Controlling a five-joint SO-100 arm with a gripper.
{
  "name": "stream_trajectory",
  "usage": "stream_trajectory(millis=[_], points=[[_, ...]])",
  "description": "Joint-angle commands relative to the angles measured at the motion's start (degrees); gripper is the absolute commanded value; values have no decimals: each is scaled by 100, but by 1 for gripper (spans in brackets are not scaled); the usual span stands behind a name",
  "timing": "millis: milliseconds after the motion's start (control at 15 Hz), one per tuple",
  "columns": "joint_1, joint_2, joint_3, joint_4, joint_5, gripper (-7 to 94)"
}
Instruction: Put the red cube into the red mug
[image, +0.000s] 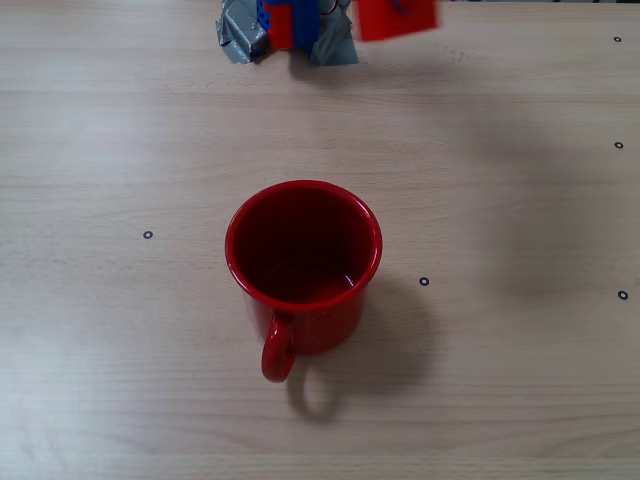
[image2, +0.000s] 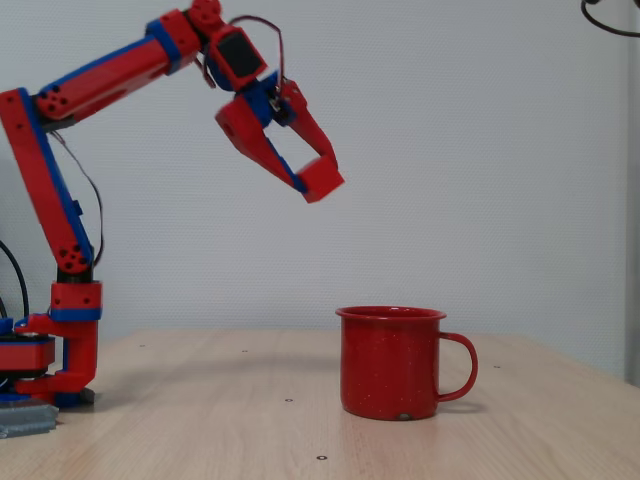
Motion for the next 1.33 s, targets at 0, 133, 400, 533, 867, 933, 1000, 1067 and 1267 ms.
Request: stream_trajectory(millis=[0,133,400,533,867,933,1000,1067,1267], points=[[167,457,9,141,-167,0],[343,466,9,176,-264,0],[536,378,536,-281,-369,0],[659,123,932,-686,-378,0],[888,-1415,483,-1195,-149,0],[923,-1784,220,-1213,-105,0],[932,-2092,0,-1266,-123,0],[932,-2391,-281,-1274,-141,0],[940,-3015,-888,-1292,-149,0]])
